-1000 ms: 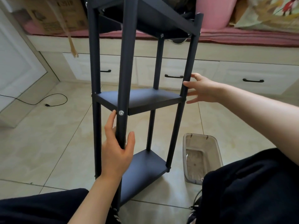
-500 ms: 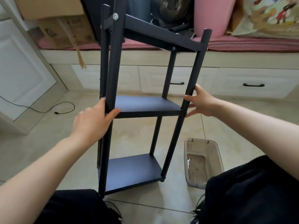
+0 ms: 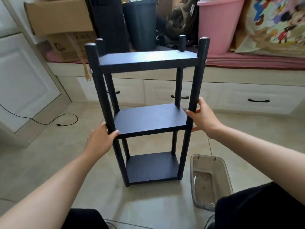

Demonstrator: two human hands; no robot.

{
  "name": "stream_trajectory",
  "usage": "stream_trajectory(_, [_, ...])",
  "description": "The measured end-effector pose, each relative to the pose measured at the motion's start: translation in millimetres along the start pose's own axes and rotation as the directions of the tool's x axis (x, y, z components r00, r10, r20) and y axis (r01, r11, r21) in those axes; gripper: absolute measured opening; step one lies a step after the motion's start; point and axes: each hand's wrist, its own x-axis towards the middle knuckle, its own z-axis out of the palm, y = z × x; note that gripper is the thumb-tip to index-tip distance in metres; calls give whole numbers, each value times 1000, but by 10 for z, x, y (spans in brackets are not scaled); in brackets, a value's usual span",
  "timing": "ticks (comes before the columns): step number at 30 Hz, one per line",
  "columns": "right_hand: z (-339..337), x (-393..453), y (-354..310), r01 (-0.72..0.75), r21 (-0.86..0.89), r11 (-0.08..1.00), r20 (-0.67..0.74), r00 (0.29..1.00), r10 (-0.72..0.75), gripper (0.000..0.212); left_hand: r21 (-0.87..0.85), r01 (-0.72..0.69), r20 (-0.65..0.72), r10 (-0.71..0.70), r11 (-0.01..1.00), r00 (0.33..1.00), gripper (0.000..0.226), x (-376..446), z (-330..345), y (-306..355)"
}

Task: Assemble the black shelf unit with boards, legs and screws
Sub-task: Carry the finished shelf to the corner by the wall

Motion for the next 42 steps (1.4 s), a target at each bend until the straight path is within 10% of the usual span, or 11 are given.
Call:
stream_trajectory(14, [-209, -155, -125, 61, -217, 974, 168, 985, -24, 11, -531, -202, -250, 76, 823, 965, 7, -58, -467, 626])
stream_trajectory(23, [-370, -293, -735, 316, 277, 908, 26, 942, -336, 70, -641, -276, -359, 38, 716, 932, 25, 29, -529, 765])
stream_trajectory(30, [-87, 44, -1030, 368, 245, 897, -220, 922, -318, 28, -588, -270, -353, 59, 762, 934, 25, 332, -564, 854])
stream_trajectory(42, [127, 1668, -1132, 393, 296, 871, -339, 895, -289, 22, -587, -488, -464, 226, 646, 857, 19, 1777, -398, 1103])
